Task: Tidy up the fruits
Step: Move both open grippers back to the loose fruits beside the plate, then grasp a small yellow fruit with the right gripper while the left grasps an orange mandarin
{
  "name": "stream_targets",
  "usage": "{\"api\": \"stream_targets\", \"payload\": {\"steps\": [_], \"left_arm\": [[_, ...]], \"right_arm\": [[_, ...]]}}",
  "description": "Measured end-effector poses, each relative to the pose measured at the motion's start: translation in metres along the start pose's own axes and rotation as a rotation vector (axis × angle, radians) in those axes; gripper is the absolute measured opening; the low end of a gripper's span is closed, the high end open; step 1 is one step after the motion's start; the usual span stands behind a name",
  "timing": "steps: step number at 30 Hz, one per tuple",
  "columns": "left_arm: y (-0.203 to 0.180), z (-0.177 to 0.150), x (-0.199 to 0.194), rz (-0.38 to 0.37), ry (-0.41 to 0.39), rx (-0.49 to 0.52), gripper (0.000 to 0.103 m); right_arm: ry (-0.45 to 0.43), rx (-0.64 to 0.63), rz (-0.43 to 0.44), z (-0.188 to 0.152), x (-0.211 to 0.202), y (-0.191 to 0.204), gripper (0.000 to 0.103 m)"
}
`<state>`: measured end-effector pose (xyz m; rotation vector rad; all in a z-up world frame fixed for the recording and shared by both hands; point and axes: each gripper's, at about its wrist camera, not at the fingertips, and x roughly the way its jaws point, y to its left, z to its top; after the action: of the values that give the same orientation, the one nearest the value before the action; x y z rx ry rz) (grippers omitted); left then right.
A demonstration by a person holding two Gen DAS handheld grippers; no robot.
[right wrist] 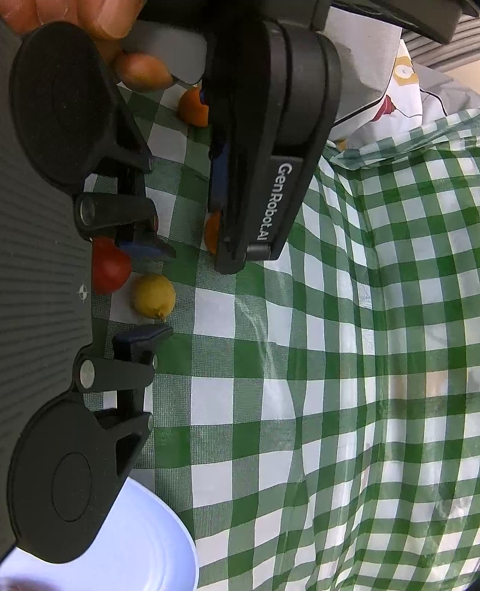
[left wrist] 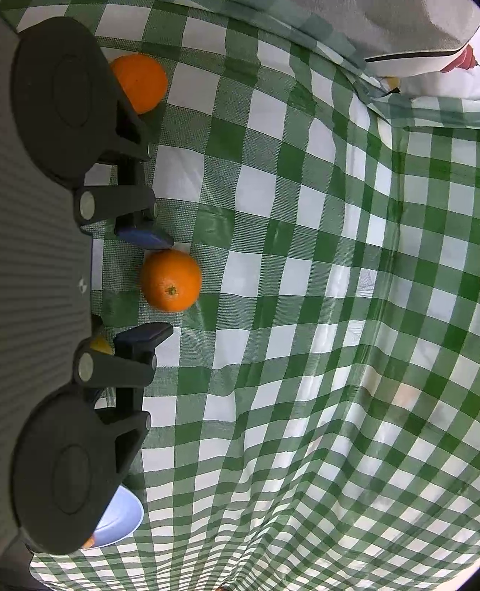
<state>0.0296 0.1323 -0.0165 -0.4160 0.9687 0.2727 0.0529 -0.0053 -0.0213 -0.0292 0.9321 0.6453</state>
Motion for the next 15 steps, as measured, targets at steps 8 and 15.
{"api": "stream_targets", "payload": {"steps": [8, 15], "left_arm": [[0.001, 0.003, -0.005, 0.03, -0.021, -0.007, 0.038], [0.003, 0.002, 0.0, 0.06, 0.003, -0.004, 0.039]], "right_arm": [[-0.043, 0.008, -0.019, 0.005, -0.008, -0.002, 0.028], [-0.022, 0.035, -0.093, 0.006, -0.006, -0.014, 0.028]]}}
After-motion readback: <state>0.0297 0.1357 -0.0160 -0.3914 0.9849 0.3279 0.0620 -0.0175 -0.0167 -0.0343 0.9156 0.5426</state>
